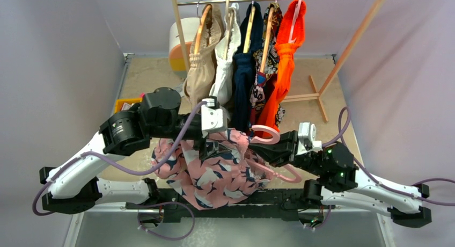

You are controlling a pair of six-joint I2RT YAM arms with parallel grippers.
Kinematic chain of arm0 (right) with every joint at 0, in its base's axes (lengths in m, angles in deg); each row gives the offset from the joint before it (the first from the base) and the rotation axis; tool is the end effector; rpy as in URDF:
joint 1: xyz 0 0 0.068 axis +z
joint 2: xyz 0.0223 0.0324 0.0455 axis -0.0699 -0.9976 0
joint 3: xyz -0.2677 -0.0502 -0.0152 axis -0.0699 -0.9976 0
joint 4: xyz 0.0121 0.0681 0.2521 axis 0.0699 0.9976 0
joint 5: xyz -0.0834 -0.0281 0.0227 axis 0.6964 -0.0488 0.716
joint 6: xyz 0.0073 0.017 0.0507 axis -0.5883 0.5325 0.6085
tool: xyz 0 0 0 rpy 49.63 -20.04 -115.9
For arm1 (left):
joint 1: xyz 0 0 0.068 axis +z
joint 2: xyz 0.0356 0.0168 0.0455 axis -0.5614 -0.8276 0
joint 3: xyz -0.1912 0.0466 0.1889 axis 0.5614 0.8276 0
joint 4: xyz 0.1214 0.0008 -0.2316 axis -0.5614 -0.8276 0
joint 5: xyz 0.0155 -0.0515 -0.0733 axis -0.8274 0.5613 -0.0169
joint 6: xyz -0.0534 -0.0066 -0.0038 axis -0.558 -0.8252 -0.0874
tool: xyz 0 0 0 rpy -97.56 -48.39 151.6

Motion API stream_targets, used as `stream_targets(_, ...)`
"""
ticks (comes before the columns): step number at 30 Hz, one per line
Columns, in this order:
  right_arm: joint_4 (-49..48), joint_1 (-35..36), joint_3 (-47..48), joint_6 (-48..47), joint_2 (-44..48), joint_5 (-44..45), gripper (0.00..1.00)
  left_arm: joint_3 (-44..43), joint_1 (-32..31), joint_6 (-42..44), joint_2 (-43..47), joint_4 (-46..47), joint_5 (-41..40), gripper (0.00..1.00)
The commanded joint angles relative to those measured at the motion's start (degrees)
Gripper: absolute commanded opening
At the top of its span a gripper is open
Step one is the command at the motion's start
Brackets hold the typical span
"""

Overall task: Place the shorts on the hanger
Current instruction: Hang the shorts on the hanger.

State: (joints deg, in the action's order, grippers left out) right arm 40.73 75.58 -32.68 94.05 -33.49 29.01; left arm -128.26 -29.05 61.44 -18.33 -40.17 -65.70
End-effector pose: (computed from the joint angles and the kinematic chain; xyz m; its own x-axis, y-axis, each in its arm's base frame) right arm 0.0382 0.1153 0.3942 0.0841 0.4784 -0.8741 -0.9588 0.2778 0.0598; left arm 0.0750 -0.1745 0.4882 0.0559 0.3186 -0.9463 0.9927 0.0837 0.0868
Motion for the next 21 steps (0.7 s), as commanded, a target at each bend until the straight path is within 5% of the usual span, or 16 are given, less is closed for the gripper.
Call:
stream_targets(1, -4.3, 0.0, 0.2, 0.0, 0.7, -1.5, 0.0, 1.4, -1.0, 2.2, -0.9, 0.6, 0.9, 0.79)
stream_targets(14, -5.2, 0.0, 0.8, -0.5, -0.7, -3.3, 0.0, 0.7, -5.2, 4.6, -4.8, -2.6, -1.3, 0.64)
stream_targets(21, -4.0, 0.0, 1.2, -1.4, 0.0, -4.4, 0.0, 0.7, -5.4, 5.6, -4.6, -3.2, -0.9, 0.32)
